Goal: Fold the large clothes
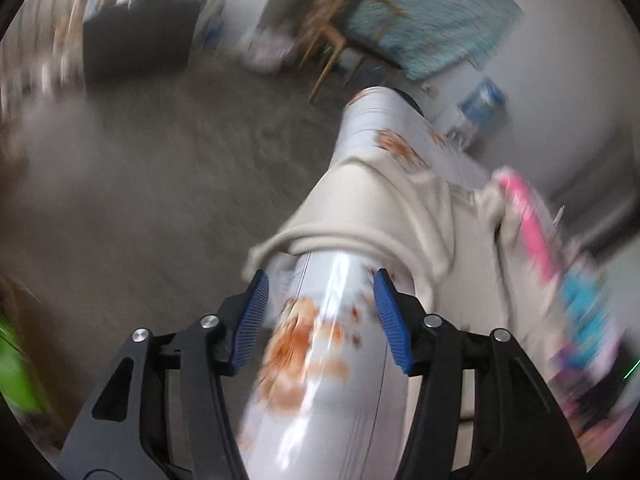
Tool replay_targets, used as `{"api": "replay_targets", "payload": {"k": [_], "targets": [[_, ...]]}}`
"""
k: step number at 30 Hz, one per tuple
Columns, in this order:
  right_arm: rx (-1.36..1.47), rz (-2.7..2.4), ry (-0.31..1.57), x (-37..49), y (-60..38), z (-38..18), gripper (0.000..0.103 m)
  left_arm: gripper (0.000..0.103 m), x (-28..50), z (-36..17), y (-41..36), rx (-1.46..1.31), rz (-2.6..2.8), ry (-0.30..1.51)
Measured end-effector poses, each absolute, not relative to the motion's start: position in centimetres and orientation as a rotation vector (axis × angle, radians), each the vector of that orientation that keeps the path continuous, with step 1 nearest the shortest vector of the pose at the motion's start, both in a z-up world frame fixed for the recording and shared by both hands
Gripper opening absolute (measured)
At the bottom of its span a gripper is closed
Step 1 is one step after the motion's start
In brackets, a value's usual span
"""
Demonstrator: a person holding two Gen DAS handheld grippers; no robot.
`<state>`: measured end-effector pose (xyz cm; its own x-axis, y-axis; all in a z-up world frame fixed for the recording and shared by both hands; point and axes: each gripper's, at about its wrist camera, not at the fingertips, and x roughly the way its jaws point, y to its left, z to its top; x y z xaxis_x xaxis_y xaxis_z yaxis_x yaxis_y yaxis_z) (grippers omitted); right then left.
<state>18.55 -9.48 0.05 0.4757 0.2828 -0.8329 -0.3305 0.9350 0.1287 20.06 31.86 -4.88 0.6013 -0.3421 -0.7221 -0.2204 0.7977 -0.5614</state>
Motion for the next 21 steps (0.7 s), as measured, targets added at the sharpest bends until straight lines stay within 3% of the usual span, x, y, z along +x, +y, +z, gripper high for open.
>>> {"api": "replay_targets", "payload": {"k": [7,16,21], "targets": [[-0.11,0.368,1.126,22.7,-4.7,-4.9,0.084,0.054,24.6,-21.2,37.6,-1.482,-0.145,1.068],[-0.125,0.308,1.161,25.2,-3.2,-6.9,0.084,0.063,28.5,-36.6,34.7,-1.991,-0.2,1.107],[-0.12,0.29,1.163,25.9,-2.7,-7.0,0.084,0.065,30.2,-41.9,33.6,-2.072,-0.164,1.149]]}}
